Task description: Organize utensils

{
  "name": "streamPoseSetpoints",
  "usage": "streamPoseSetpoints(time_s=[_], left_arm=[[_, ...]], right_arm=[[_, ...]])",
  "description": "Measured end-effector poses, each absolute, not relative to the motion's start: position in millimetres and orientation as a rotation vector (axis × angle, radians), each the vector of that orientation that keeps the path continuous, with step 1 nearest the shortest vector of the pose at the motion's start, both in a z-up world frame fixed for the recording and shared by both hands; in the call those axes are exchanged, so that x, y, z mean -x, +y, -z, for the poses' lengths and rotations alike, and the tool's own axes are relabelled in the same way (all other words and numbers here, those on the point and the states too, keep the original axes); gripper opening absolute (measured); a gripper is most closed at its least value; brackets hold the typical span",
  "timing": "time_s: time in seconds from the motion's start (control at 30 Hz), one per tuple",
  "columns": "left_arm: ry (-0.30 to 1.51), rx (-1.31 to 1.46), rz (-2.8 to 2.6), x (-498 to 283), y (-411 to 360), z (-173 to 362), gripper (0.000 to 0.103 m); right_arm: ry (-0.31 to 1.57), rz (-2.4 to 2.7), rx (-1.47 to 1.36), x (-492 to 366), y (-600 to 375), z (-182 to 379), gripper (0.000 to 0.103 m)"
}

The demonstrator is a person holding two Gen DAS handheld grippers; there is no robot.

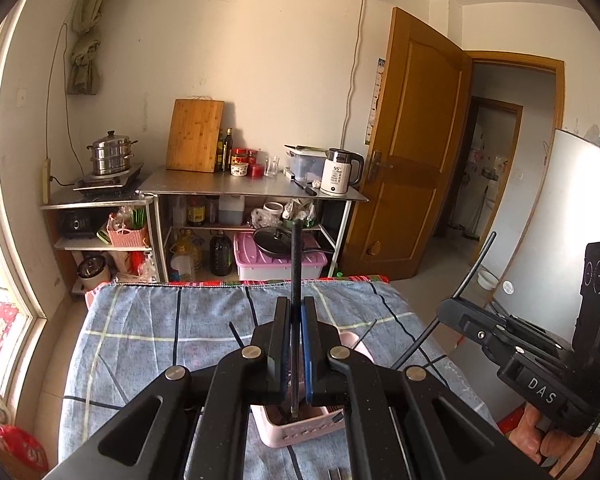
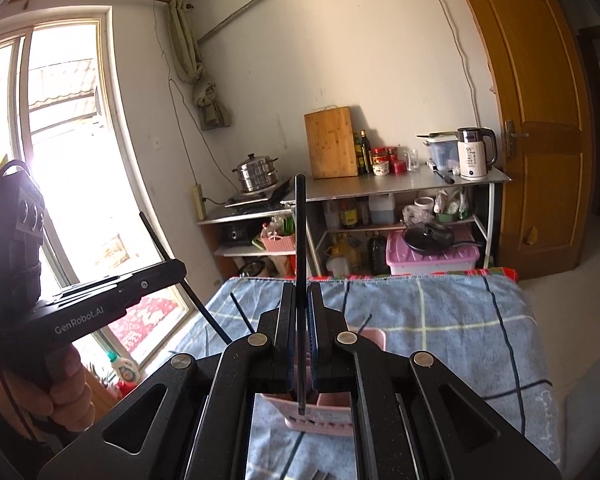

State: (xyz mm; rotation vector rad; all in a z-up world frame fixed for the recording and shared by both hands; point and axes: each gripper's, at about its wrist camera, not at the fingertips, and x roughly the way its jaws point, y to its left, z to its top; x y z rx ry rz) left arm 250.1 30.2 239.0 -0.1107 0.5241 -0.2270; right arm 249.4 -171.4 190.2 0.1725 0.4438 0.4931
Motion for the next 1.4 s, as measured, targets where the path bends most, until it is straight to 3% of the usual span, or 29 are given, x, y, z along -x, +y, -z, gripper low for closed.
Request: streamPoseSetpoints(time_s=[0.97,1.2,1.4], left_arm=[[0.681,0.152,0.181,-293,52,-137,0.005],[0.642,0.164,0.176,-272,59,-143,0.018],[0.614,0.157,0.170,-241,59,-146,0.018]], right_arm=[[0.645,-0.464,-0.158,-291,-151,-110,0.006],[0.627,-0.445,-0.165,-279,-163,-117,0.013],[0.605,-0.444,-0.165,-256,-172,-121,0.014]])
